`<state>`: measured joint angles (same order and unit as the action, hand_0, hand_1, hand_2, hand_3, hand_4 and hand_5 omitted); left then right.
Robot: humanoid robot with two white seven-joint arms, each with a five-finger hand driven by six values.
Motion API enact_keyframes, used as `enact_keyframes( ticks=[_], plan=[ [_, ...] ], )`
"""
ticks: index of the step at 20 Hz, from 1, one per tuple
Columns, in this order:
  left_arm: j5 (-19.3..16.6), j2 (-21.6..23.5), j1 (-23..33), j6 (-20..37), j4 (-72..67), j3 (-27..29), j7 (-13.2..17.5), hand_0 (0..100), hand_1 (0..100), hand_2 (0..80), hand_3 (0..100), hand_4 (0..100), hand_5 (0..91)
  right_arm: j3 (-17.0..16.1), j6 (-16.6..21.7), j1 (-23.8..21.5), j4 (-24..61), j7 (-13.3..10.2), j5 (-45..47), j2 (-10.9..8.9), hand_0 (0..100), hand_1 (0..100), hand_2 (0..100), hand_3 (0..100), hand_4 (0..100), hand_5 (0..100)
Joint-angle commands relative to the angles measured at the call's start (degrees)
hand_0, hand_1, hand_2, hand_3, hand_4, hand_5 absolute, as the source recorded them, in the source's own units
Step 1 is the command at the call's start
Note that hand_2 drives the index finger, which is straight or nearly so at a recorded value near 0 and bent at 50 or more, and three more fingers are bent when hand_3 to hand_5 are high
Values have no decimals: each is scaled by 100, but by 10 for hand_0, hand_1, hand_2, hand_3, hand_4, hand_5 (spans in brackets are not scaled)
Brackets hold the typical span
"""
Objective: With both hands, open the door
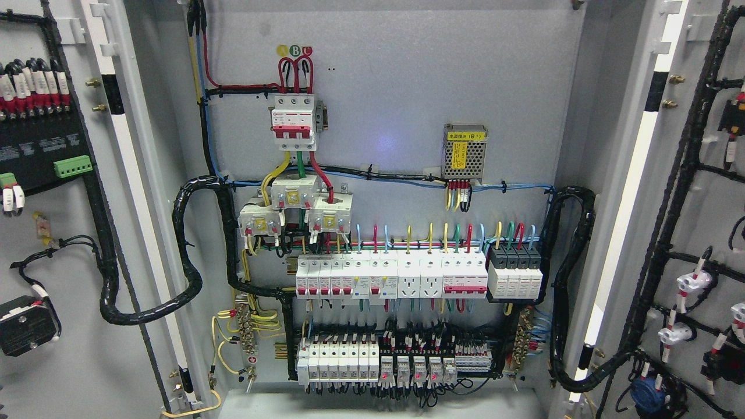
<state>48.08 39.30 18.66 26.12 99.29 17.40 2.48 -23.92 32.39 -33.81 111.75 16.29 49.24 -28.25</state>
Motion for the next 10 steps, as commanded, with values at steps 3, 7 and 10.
enact_keyframes(
  ticks=[3,7,10],
  plan=[
    [18,69,6,16,-7,-17,-2,0,0,0,0,0,0,28,100,24,137,23,6,-31,0,0,0,0,0,0],
    [18,78,59,25,178,-17,-2,0,0,0,0,0,0,71,109,24,224,23,-2,-49,0,0,0,0,0,0],
    [18,78,76,25,222,-26,-2,0,0,0,0,0,0,159,109,24,312,23,-11,-66,0,0,0,0,0,0]
  ],
)
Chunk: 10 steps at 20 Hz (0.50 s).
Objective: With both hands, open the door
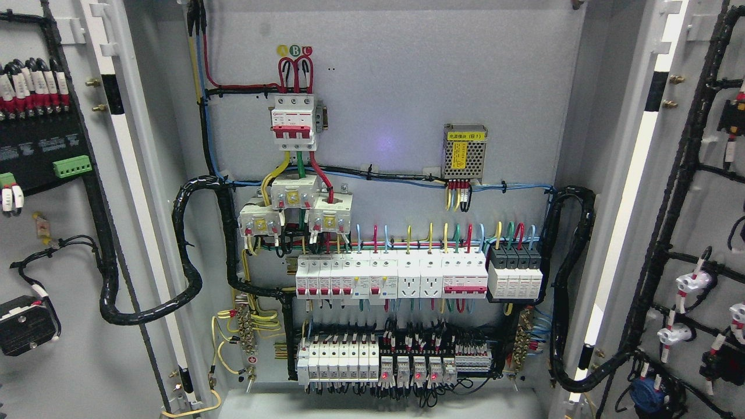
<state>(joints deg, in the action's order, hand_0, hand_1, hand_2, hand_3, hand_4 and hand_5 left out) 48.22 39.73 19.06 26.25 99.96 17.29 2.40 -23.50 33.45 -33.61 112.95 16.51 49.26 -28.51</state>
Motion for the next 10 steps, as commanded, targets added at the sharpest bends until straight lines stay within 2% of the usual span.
enact_keyframes(
  ticks=[1,6,10],
  plan=[
    [3,26,45,12,156,-16,6,0,0,0,0,0,0,170,3,4,218,2,-13,-49,0,0,0,0,0,0],
    [-6,8,211,38,322,-103,24,0,0,0,0,0,0,328,3,21,350,10,-22,-58,0,0,0,0,0,0],
    [-6,-27,309,38,603,-112,24,0,0,0,0,0,0,758,3,30,350,28,-74,-67,0,0,0,0,0,0]
  ],
)
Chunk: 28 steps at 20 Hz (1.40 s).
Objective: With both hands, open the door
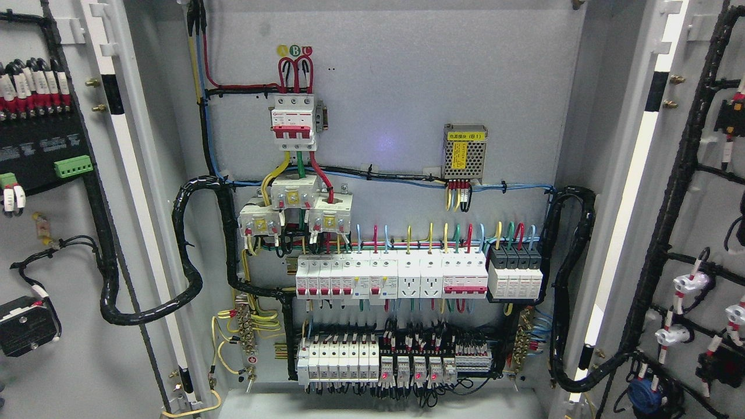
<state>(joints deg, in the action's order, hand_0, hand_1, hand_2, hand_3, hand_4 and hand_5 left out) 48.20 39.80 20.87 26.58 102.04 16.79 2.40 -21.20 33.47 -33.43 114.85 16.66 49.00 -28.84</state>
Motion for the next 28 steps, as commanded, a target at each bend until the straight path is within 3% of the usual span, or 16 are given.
enact_keyframes(
  ticks=[1,4,8,13,19,22,28],
  plan=[
    [-4,-42,171,5,430,-62,24,0,0,0,0,0,0,642,2,12,161,13,-48,-34,0,0,0,0,0,0],
    [-4,-42,277,5,562,-62,24,0,0,0,0,0,0,871,2,12,161,48,-66,-43,0,0,0,0,0,0],
    [-13,-60,408,5,694,-62,33,0,0,0,0,0,0,1284,2,12,161,48,-74,-210,0,0,0,0,0,0],
    [-39,-77,681,5,861,-115,41,0,0,0,0,0,0,1820,-7,20,100,48,-232,-210,0,0,0,0,0,0],
    [-144,-419,778,-47,809,-817,50,0,0,0,0,0,0,2005,-25,29,-50,39,-646,-166,0,0,0,0,0,0],
    [-521,-692,822,-47,765,-1186,50,0,0,0,0,0,0,2181,-16,29,-304,39,-646,-140,0,0,0,0,0,0],
    [-803,-1061,927,-153,405,-1714,50,0,0,0,0,0,0,2506,-16,73,-1103,39,-681,-105,0,0,0,0,0,0]
  ],
)
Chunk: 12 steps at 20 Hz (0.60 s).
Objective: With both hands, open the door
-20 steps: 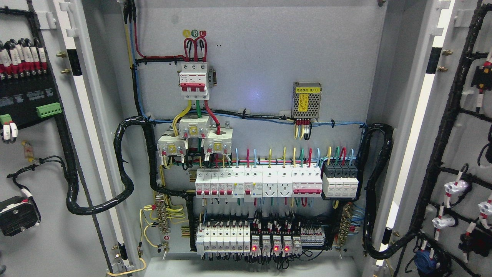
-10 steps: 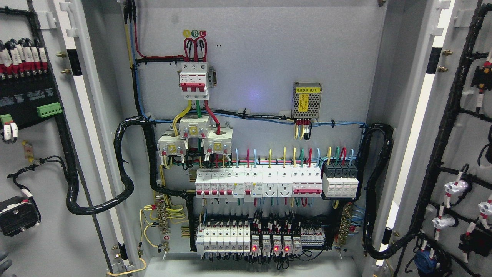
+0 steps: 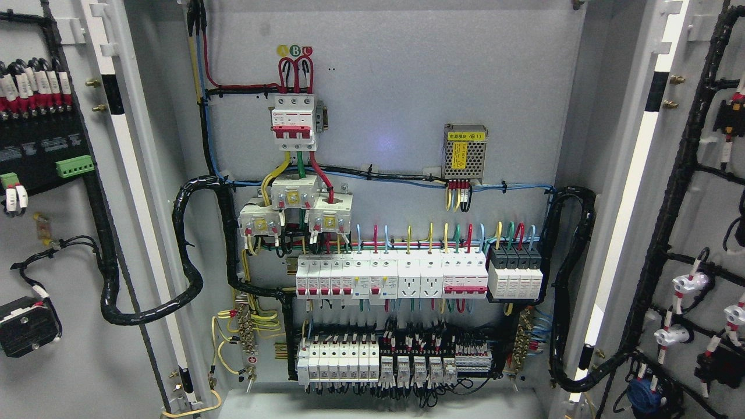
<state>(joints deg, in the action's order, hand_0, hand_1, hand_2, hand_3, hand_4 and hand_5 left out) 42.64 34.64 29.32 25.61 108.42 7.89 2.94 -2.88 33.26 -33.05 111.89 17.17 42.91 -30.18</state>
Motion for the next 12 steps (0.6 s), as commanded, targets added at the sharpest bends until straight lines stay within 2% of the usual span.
enact_keyframes(
  ticks=[1,2,6,9,12],
  plan=[
    [-273,-615,92,-91,-320,-894,5,0,0,0,0,0,0,797,6,53,-992,-12,-211,47,0,0,0,0,0,0],
    [-343,-686,92,-117,-417,-955,-3,0,0,0,0,0,0,885,6,53,-1194,-12,-404,100,0,0,0,0,0,0],
    [-590,-1011,179,-117,-873,-1131,5,0,0,0,0,0,0,1123,14,79,-1915,-12,-775,565,0,0,0,0,0,0],
    [-677,-1292,258,-117,-1330,-1281,5,0,0,0,0,0,0,1395,14,167,-2460,-12,-802,715,0,0,0,0,0,0],
    [-976,-1520,294,-100,-1822,-1386,14,0,0,0,0,0,0,1606,14,308,-3118,-12,-1012,873,0,0,0,0,0,0]
  ],
)
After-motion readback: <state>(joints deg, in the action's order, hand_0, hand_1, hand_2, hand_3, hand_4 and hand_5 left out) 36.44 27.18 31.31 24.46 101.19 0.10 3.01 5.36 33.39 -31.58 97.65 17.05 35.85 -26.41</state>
